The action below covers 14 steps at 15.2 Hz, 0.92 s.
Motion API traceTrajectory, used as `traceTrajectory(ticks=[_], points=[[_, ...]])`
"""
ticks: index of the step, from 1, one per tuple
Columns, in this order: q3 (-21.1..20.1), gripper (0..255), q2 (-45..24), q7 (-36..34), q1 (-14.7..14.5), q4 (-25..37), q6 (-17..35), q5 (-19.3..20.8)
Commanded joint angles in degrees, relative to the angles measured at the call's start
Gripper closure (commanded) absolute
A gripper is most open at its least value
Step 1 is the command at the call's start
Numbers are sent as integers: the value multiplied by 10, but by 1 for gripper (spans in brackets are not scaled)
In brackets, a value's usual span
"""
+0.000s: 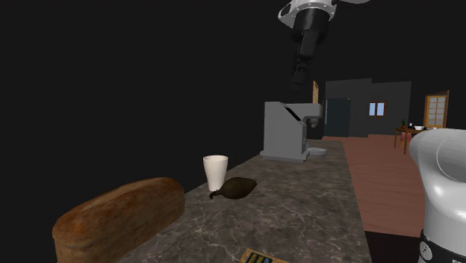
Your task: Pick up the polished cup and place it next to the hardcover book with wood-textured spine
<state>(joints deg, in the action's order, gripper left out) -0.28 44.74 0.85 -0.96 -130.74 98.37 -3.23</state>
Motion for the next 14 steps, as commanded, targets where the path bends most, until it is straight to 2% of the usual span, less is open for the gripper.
traceTrajectory(ticks=[1, 8, 14], points=[[0, 0, 0, 0, 0, 0, 0, 0], [41, 0, -103, 74, 9, -2, 85, 37], [74, 0, -210, 133, 16, 24, 151, 59]])
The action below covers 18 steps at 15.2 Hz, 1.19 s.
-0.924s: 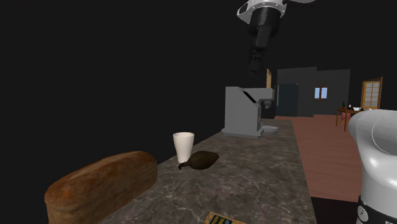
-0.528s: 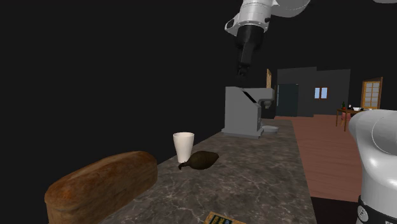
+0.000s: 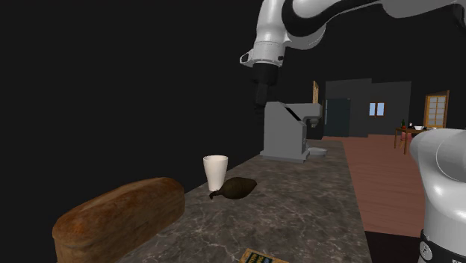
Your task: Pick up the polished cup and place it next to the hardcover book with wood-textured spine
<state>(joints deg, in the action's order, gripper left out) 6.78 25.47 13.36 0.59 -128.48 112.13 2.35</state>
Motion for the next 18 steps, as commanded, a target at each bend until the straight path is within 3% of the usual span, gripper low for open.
traceTrajectory(ticks=[1, 10, 18], points=[[9, 0, -36, 17, 1, 8, 24, 6], [46, 0, -219, 102, 13, 102, 96, 14], [60, 0, -394, 172, 35, 237, 124, 3]])
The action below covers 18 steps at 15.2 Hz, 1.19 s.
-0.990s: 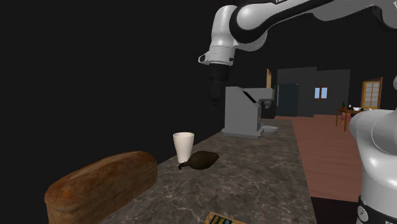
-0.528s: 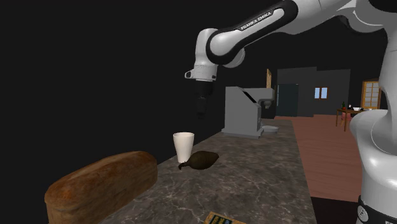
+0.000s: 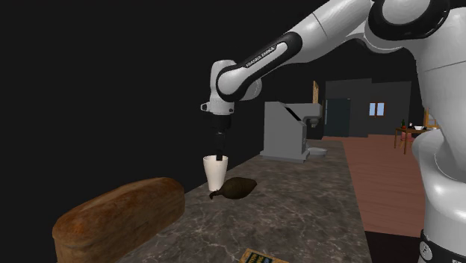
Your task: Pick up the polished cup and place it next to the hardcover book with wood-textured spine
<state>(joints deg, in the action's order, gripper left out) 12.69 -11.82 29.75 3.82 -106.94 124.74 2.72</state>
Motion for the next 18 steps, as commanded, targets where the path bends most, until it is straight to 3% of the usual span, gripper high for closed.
traceTrajectory(ticks=[1, 9, 17, 18], points=[[1, 0, -44, 16, 7, 42, -1, -2], [0, 0, -83, 23, 14, 33, 46, -9], [0, 0, -83, 23, 14, 33, 46, -9], [0, 255, -83, 23, 14, 33, 46, -9]])
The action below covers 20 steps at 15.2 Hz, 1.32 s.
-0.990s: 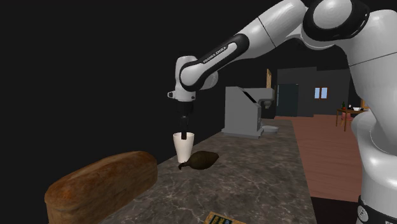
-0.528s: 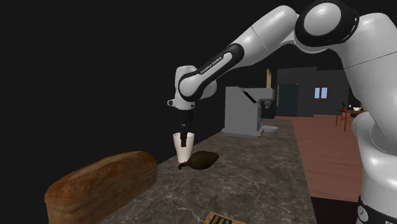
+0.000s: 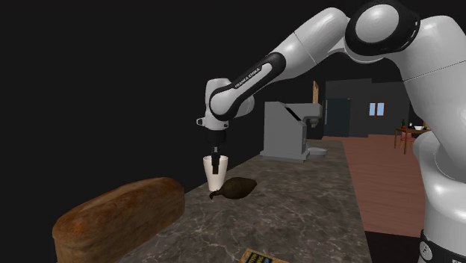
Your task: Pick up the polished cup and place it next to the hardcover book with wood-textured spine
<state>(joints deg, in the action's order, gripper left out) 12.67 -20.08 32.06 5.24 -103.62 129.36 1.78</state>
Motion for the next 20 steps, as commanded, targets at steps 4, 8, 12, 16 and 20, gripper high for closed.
traceTrajectory(ticks=[4, 8, 12, 16, 20], points=[[0, 255, 0, 0, 0, 0, 0, 0], [0, 255, 1, 0, 0, -1, 0, 0], [1, 255, 10, 0, -1, 10, -20, 2], [2, 255, 22, 1, -2, 25, -46, 4], [2, 255, 32, 2, -2, 42, -74, 5]])
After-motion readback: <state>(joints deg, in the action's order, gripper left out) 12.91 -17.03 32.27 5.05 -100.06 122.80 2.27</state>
